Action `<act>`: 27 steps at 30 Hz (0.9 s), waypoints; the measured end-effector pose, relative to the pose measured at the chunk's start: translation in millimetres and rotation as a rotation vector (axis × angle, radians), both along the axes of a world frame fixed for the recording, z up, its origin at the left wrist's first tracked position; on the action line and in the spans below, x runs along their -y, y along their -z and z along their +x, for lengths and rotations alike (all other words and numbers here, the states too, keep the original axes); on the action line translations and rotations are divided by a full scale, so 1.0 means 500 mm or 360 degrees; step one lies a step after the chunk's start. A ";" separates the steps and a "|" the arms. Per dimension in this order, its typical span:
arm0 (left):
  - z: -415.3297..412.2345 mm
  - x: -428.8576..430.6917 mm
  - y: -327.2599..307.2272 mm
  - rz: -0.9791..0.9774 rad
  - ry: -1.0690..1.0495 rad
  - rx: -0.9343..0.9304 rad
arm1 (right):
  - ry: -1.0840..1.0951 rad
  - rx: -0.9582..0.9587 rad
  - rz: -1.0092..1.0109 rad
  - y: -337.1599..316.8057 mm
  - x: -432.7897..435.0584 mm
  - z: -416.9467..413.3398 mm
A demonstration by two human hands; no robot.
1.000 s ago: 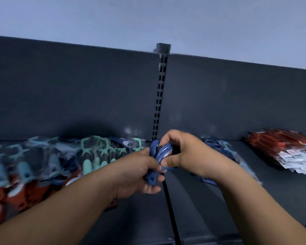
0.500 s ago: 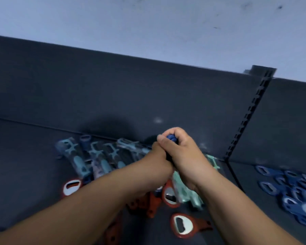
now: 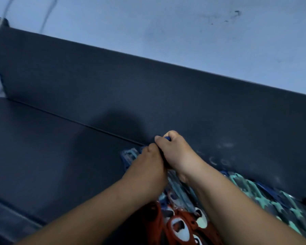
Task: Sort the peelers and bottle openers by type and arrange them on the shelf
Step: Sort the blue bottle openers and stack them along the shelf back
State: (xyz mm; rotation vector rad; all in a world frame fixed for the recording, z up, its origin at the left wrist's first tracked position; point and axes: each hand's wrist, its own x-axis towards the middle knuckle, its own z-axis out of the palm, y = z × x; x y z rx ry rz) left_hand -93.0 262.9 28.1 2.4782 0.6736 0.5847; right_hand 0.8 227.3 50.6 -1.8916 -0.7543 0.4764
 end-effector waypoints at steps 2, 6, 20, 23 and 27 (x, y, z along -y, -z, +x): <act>-0.013 -0.029 0.004 0.0120 -0.0128 -0.0043 | -0.0018 -0.0041 -0.0014 0.004 -0.041 -0.005; -0.031 -0.078 0.013 0.0621 -0.0406 -0.0465 | 0.0001 -0.0304 0.0050 0.015 -0.122 -0.019; -0.082 -0.294 0.053 0.0671 -0.0565 -0.0693 | -0.0185 -0.0970 -0.0193 0.034 -0.321 -0.063; -0.081 -0.346 0.066 0.0424 -0.0625 -0.0592 | -0.0309 -0.0970 -0.0209 0.022 -0.333 -0.065; -0.084 -0.446 0.076 0.0081 -0.0793 -0.0648 | -0.0254 -0.0695 -0.0268 0.040 -0.346 -0.058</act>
